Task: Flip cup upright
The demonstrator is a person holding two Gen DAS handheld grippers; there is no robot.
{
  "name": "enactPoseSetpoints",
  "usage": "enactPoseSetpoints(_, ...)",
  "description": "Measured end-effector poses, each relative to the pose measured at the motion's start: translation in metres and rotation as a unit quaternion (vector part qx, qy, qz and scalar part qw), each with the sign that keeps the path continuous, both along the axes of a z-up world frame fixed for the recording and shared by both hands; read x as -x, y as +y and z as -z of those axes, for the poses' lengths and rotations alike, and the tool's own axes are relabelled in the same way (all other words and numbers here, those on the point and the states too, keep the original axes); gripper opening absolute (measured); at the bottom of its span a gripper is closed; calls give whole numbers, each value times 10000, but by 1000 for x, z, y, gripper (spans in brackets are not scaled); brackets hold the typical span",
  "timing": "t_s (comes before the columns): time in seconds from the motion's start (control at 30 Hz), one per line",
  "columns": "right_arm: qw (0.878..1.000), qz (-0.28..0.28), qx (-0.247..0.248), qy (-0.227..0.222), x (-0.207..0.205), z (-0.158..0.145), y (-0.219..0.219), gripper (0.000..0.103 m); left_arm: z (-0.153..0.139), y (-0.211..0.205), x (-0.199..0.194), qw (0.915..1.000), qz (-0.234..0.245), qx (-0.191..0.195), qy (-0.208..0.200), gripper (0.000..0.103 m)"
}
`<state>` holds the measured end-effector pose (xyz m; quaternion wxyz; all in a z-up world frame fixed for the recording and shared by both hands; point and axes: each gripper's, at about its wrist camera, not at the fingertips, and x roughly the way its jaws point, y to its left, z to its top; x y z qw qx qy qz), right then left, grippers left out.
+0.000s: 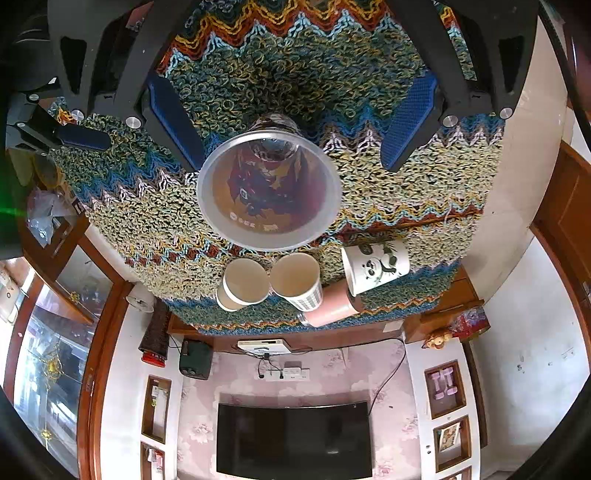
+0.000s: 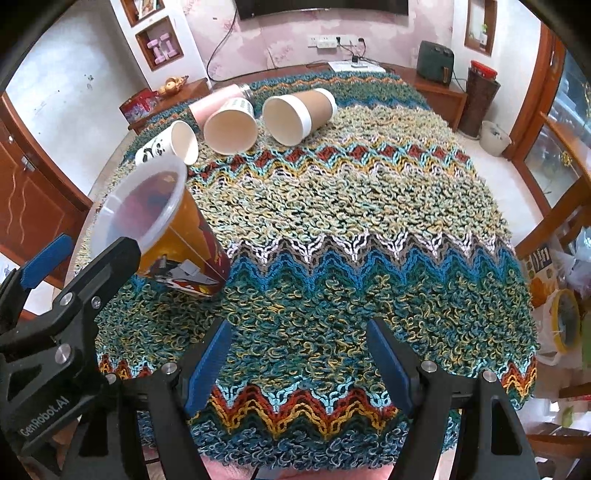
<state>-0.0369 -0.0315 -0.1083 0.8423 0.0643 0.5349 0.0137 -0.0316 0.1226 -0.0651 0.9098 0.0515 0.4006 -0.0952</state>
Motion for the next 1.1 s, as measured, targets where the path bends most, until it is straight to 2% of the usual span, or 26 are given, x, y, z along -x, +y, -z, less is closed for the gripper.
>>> enactPoseSetpoints(0.23,9995,-23,145,-286,6,-21,3,77,-19,10,6,9997,-224,6,89,97)
enactPoseSetpoints(0.63,9964,-92,139,-831,10,-82,2,77,-64,21,19,9988,-474,65,87,97)
enactPoseSetpoints(1.0,9879,-93,313,-1516,22,-134,4,77,-95,29,26,9971,-760,56,-63,97)
enactPoseSetpoints(1.1,9871,-100,182,-1588,23,-142,3,77,-101,31,26,9967,-802,74,-81,97)
